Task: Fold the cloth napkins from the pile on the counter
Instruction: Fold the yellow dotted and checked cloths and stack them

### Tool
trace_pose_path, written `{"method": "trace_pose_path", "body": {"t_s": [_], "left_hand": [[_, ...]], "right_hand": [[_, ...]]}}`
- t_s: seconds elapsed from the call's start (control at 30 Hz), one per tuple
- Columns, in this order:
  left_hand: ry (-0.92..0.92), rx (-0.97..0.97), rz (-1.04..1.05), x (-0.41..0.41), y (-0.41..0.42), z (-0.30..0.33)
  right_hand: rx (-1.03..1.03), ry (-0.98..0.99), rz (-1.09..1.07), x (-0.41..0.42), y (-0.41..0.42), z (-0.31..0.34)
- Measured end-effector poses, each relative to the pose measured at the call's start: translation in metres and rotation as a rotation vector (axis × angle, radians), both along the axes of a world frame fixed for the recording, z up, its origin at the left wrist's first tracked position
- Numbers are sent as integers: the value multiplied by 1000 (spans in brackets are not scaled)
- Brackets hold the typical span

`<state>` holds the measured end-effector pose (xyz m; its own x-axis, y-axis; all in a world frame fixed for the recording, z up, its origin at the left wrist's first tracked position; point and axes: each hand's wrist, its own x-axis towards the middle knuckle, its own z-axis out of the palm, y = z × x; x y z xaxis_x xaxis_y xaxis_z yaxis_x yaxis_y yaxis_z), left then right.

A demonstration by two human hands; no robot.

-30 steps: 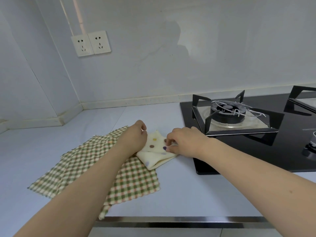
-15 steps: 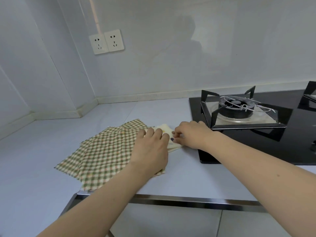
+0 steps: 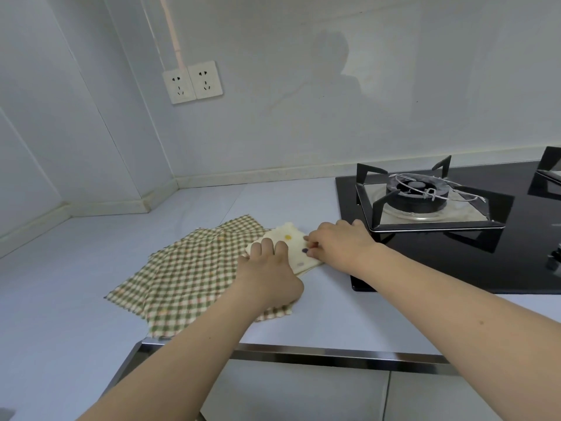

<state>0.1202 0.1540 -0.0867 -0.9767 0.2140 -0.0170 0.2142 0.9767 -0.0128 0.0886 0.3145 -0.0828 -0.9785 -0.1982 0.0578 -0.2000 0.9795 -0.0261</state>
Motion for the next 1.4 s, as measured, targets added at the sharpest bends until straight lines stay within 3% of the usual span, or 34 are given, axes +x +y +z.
{"method": "trace_pose_path", "body": {"t_s": [0.13,0.33,0.47,0.57,0.67,0.8,0.97,1.13,1.3,1.4], "left_hand": [[-265,131,-24,4,-20,10],[-122,579,155,-33,-57,21],[-202,573,160,-54,-55,24],[-263,603,141,-65,-48,34],[-341,668,147,-75,-47,40],[-429,730,173,-83,-48,36],[-452,898,64,-71,-47,42],[-428,1234,-45,-51,-58,56],[-389,1249,-38,-28,-69,74],[-315,1357,7,-8,-56,82]], "right_hand": [[-18,-4,8,-1,1,-1],[11,-8,13,3,-1,3],[157,-8,-62,2,-5,8],[253,-115,-139,-1,-10,20],[224,-252,-158,-6,-13,30],[-65,-374,-120,-14,-11,28],[-342,-349,-150,-10,-11,19],[-939,-417,-156,3,-4,21],[-1487,-337,-58,30,-1,55],[-1638,-268,-47,49,-7,81]]}}
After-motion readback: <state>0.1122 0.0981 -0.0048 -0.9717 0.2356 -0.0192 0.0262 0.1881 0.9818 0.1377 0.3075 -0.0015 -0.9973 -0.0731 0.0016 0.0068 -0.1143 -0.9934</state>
